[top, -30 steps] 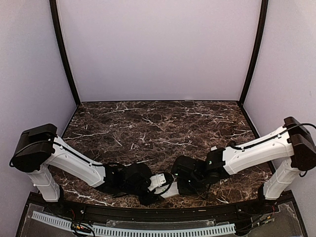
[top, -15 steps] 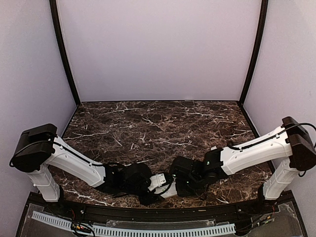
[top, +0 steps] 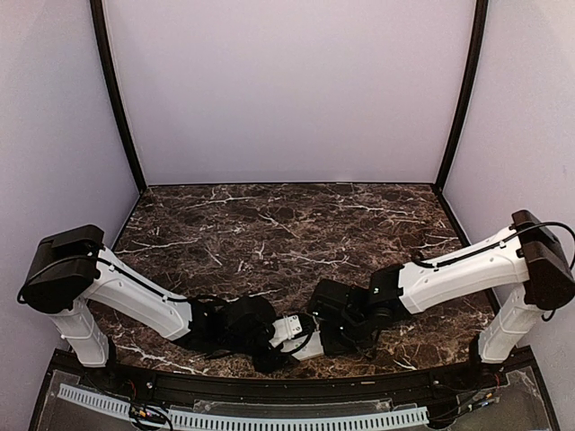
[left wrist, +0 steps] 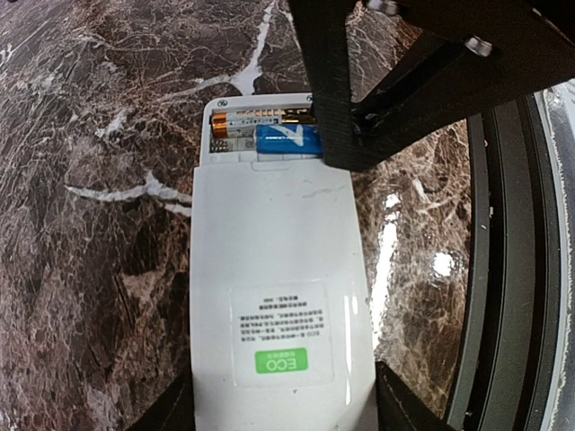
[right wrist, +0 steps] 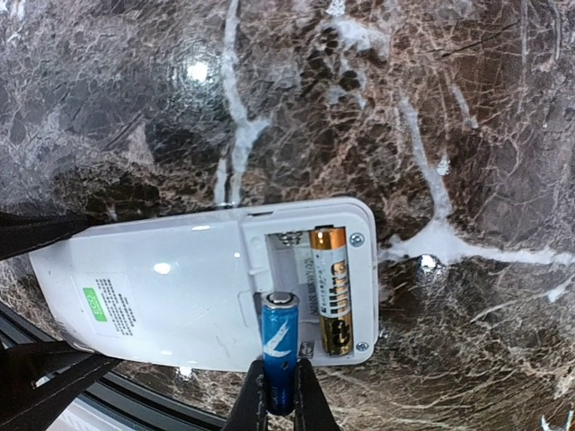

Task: Load the batteries into the remote control
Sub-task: Place the battery in the battery compartment.

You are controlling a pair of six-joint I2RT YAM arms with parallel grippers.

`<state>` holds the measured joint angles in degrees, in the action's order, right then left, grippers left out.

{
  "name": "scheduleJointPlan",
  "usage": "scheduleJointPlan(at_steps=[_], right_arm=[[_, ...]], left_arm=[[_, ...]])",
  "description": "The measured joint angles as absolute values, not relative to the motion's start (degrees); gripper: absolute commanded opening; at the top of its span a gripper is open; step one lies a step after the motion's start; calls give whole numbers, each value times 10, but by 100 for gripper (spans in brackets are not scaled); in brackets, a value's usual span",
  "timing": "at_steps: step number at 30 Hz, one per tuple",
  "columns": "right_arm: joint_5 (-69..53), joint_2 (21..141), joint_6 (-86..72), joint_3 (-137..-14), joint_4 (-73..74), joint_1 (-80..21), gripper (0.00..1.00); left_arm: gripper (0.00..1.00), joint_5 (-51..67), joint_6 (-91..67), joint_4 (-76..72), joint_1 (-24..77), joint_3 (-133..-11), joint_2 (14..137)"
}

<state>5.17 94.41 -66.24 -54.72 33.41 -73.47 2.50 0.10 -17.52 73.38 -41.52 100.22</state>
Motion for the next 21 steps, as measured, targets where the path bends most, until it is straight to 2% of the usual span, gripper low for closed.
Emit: scheduleJointPlan(at_steps=[7, 14, 21], right_arm=[[6, 954, -626, -566, 366, -709, 0], [-62, 953, -581, -568, 389, -674, 0], [-110, 985, -525, -607, 438, -643, 0]], left_arm=[[5, 25, 2, -169, 734, -419, 1002], [13, 27, 3, -168, 734, -423, 1006], [31, 28, 4, -168, 734, -426, 1008]])
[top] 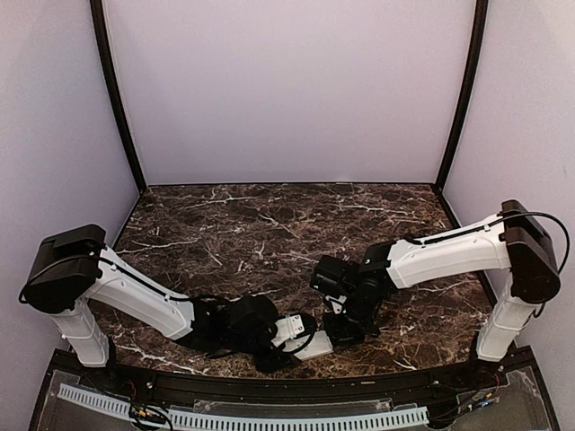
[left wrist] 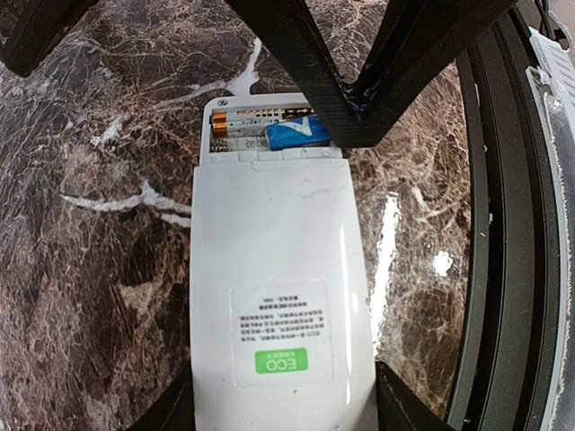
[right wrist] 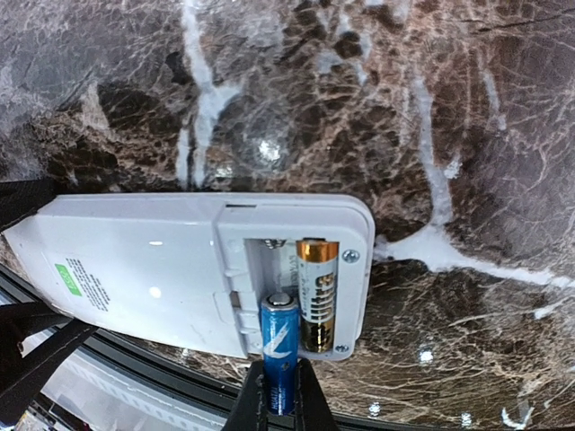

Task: Load the batteries into the remote control
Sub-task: Place the battery in the battery compartment.

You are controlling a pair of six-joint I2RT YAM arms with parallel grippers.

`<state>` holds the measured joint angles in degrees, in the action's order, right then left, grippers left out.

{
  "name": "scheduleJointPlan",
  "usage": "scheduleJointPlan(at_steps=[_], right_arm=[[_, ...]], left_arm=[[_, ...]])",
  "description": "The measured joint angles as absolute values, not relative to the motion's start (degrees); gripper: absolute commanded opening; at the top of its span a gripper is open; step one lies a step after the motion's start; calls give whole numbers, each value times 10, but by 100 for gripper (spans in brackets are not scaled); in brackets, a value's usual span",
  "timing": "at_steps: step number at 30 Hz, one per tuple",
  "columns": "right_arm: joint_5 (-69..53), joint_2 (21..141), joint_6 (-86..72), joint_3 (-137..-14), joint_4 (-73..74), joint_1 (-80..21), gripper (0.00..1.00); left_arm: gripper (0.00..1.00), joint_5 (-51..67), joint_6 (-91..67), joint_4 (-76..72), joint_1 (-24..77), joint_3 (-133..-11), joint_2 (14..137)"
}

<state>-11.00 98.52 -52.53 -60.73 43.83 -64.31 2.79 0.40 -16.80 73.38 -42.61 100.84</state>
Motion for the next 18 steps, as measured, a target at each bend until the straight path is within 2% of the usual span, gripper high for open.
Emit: scheduleJointPlan(at_steps=[6, 18], right_arm=[[-131, 1006, -495, -632, 472, -632, 0], [-139, 1057, -461, -695, 534, -613, 0]], left_arm=[[34, 29, 7, -175, 734, -426, 1011], [30, 31, 13, -187, 733, -422, 1013]])
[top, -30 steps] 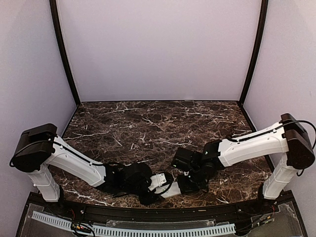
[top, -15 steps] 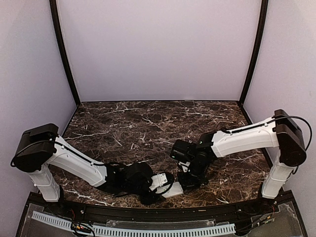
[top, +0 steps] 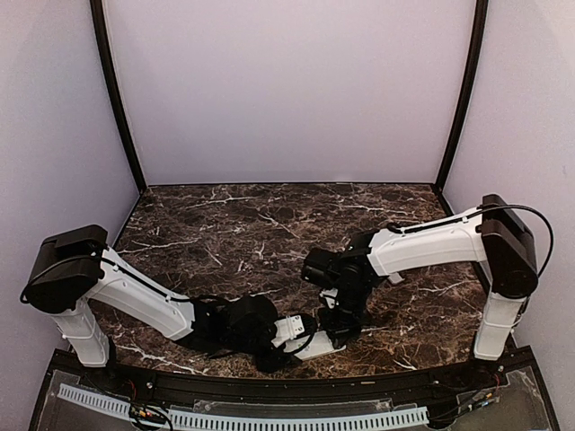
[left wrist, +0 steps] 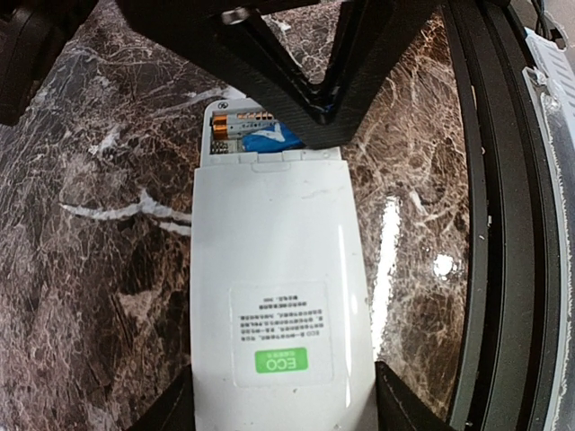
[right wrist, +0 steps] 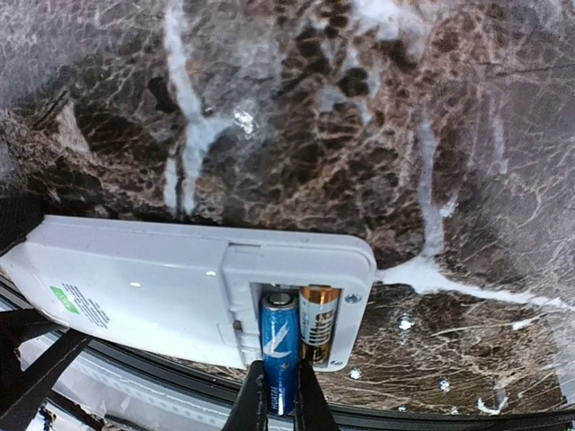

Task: Load the batteries into the remote control
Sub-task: Place the battery in the battery compartment.

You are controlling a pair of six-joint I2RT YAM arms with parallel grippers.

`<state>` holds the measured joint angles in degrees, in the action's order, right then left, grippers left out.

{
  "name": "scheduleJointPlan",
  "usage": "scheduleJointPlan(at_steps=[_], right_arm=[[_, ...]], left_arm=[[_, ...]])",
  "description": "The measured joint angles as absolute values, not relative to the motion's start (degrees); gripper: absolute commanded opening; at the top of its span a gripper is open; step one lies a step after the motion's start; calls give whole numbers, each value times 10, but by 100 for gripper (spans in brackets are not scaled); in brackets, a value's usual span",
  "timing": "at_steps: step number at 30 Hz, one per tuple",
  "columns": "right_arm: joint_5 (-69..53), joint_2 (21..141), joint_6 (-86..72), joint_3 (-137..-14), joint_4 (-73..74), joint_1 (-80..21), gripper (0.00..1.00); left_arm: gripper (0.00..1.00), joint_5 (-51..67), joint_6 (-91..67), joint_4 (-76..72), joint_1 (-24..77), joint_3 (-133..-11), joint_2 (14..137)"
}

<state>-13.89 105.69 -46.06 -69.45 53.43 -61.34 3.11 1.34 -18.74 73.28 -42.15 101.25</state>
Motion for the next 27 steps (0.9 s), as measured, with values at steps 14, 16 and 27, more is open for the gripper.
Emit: scheduleJointPlan(at_steps=[14, 16, 27], right_arm=[[-126, 1072, -467, -714, 542, -611, 4], [-124, 1072, -470, -714, 541, -611, 8], [-101, 1070, -476, -717, 525, -612, 21]], left_arm=[[29, 32, 13, -201, 732, -415, 1013], [29, 32, 13, -201, 732, -415, 1013], [29, 32, 14, -202, 732, -414, 1013]])
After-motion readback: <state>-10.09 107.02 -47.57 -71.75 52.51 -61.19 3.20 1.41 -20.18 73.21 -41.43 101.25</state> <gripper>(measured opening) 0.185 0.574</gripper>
